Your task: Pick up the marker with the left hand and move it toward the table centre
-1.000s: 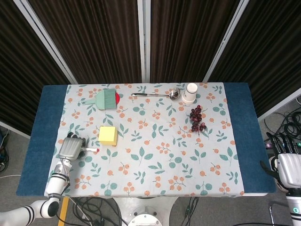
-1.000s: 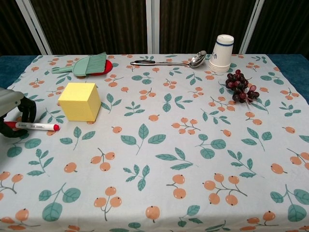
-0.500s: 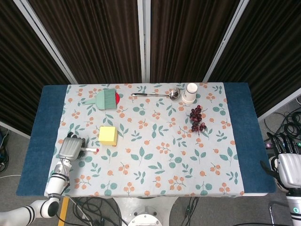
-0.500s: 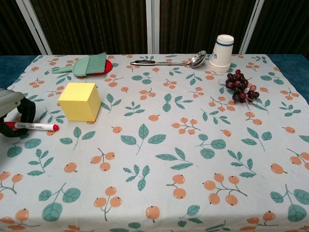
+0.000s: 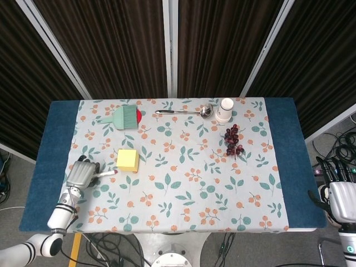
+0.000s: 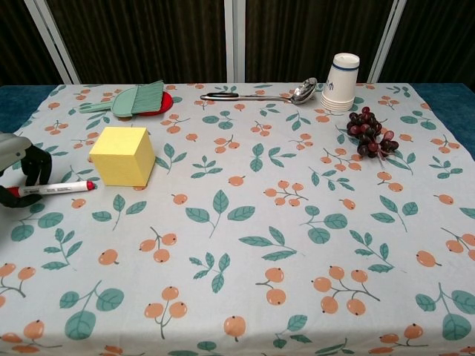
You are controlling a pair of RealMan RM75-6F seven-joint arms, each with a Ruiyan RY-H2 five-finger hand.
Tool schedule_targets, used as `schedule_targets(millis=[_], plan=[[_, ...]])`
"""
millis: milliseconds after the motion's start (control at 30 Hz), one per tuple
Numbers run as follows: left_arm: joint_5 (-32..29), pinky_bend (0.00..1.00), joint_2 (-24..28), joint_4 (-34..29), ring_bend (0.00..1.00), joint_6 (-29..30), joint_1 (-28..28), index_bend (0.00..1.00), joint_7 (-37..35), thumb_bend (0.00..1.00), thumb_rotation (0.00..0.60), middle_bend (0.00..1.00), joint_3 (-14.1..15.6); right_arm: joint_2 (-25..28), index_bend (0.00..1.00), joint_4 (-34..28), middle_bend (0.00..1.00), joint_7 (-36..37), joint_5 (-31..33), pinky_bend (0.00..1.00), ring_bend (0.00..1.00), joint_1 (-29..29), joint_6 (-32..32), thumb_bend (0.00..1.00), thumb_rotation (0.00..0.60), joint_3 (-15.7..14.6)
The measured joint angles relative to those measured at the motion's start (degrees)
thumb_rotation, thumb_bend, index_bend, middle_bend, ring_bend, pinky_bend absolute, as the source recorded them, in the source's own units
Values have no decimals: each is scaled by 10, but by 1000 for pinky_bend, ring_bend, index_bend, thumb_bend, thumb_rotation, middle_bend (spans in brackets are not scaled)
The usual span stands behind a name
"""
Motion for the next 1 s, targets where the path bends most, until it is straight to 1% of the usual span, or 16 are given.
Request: schedule_targets(millis=[167,333,533,633,800,1000], plan=[[44,232,8,32,438,15,2,662,-73,428,600,700,13,3,55,-7,144,-5,-3,0,0,0,3,153,600,1],[94,232,18,76,438,40,4,662,-173,442,600,701,31,5,55,-13,144,-11,-6,0,0,-1,7,154,600,0],[151,233,15,176,438,82,5,662,-272,444,600,700,52,7,55,-19,146,-16,-8,0,0,-3,10,154,600,0],[170,236,6,231,438,93,1,662,-307,443,600,699,59,8,55,-21,148,-20,-8,0,0,-3,10,154,600,1],[191,248,-21,313,438,90,-20,662,-355,442,600,696,67,7,55,-23,149,-23,-7,0,0,-4,13,153,600,1],[210,249,-59,373,438,78,-50,662,-395,441,600,695,75,7,55,-26,150,-28,-2,0,0,-7,14,154,600,2]])
